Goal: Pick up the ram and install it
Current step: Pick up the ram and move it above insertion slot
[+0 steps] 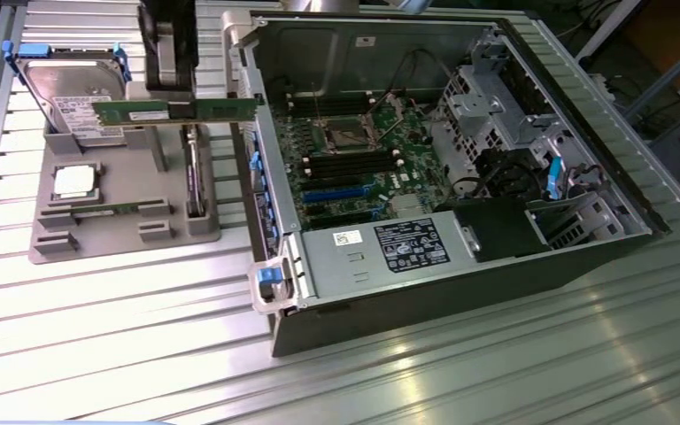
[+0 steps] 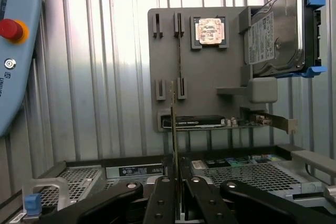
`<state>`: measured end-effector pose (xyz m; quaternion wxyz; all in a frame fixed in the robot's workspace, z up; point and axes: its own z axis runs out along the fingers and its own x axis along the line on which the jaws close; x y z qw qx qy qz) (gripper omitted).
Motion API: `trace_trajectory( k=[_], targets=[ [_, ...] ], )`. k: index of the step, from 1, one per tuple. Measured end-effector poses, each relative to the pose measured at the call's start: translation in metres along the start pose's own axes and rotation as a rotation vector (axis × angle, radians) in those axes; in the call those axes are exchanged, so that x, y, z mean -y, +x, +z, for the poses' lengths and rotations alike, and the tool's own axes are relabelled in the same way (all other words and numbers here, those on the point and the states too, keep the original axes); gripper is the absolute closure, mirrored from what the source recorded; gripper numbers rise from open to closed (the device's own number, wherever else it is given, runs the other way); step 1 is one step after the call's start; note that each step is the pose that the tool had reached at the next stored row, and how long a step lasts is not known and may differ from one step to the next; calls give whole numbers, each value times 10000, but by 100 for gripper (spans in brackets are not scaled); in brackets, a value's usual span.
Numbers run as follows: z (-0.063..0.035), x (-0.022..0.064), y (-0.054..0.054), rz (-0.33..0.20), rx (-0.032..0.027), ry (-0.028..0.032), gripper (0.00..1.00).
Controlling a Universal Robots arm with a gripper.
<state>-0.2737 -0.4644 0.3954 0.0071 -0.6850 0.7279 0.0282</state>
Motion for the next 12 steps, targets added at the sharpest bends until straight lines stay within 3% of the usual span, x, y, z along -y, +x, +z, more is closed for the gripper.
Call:
trace_trajectory(
  k=[1,2,4,5,6,8,11,12],
  targets=[
    [2,-74,4,-1,-1,0,86],
    [10,-248,12,0,1,1,86],
    [13,-350,19,-1,0,0,86],
    [13,-352,18,-1,1,0,86],
    [12,-322,17,0,1,0,86],
    [6,-134,11,0,0,0,86],
    [2,21,5,-1,0,0,86],
    [-1,126,-1,-1,0,0,86]
  ],
)
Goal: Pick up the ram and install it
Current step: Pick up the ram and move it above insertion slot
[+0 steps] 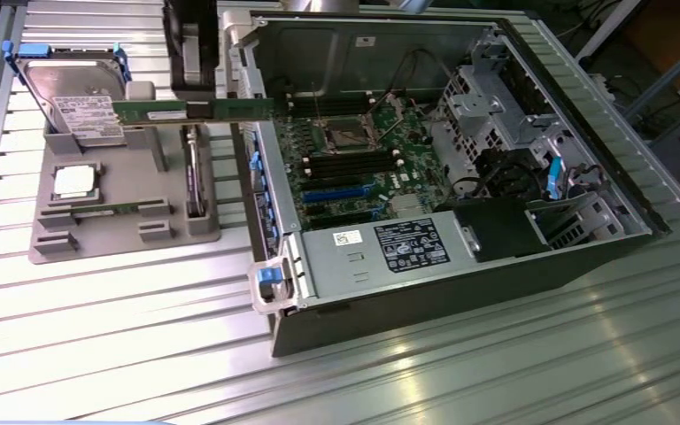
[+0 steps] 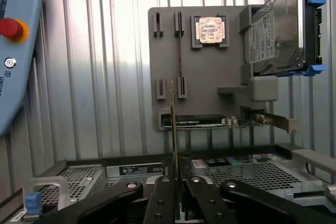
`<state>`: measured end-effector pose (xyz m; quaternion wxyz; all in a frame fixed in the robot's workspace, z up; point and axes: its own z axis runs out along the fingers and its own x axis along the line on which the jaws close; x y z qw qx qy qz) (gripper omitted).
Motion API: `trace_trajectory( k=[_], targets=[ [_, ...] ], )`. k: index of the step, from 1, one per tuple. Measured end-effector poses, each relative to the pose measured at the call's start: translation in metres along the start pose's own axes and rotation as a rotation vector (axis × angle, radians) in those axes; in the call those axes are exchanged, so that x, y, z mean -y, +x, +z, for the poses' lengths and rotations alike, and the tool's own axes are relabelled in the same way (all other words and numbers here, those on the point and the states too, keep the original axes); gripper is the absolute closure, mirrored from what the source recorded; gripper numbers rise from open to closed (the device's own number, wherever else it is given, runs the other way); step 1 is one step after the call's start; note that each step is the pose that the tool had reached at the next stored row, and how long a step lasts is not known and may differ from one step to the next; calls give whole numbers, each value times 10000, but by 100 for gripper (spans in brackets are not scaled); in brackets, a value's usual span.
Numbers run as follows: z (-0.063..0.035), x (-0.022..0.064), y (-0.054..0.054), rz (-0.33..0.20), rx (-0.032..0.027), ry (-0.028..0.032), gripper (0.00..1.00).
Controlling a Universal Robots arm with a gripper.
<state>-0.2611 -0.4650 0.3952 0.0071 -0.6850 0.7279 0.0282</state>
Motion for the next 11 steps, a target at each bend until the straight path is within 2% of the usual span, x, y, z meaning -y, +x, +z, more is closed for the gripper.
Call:
trace_trajectory(
  k=[3,7,11],
  targets=[
    [-6,201,-11,1,0,0,86],
    [-10,333,-19,-1,0,0,86],
    [-11,391,-22,0,0,0,86]
  ],
)
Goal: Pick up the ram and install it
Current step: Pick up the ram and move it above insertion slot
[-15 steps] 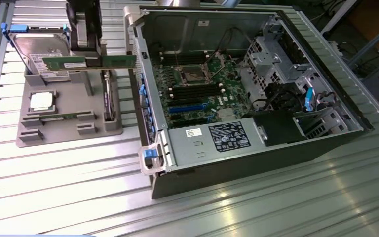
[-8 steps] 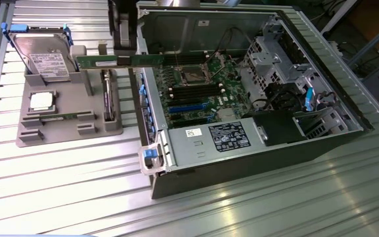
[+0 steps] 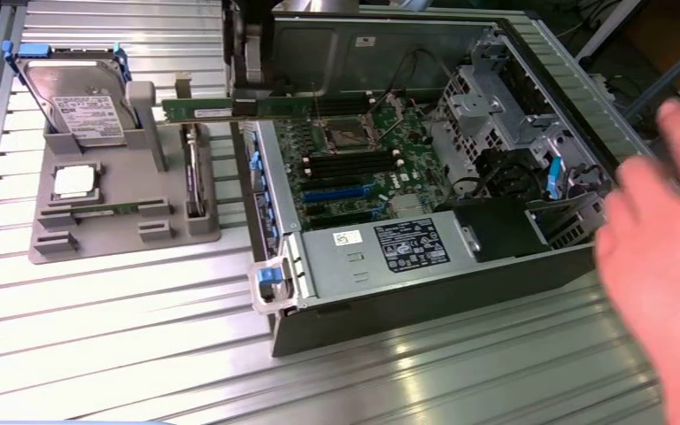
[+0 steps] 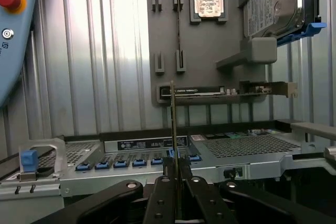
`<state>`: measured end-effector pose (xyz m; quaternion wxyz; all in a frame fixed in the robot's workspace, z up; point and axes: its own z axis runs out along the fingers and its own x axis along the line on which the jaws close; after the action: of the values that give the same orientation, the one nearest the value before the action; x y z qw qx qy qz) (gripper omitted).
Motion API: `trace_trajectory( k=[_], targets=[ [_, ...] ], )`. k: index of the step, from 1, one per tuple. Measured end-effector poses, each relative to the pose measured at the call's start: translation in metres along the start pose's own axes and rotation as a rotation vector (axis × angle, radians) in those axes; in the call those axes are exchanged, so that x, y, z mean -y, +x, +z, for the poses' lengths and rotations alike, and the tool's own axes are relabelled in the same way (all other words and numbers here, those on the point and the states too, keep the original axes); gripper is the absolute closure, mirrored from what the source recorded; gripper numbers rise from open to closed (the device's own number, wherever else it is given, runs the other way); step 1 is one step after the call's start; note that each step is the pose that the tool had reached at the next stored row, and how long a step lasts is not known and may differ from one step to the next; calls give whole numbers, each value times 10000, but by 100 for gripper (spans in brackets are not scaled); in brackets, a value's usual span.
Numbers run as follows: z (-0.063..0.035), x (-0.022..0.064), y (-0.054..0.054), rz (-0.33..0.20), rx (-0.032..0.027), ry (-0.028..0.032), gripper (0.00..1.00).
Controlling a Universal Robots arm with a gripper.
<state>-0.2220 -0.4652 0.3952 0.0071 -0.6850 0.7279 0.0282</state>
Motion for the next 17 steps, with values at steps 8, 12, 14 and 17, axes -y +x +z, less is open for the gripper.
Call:
trace_trajectory(
  k=[8,12,14,17],
  targets=[
    [0,-3,0,0,0,0,86],
    [0,-3,0,0,0,0,86],
    [0,-3,0,0,0,0,86],
    [0,-3,0,0,0,0,86]
  ],
)
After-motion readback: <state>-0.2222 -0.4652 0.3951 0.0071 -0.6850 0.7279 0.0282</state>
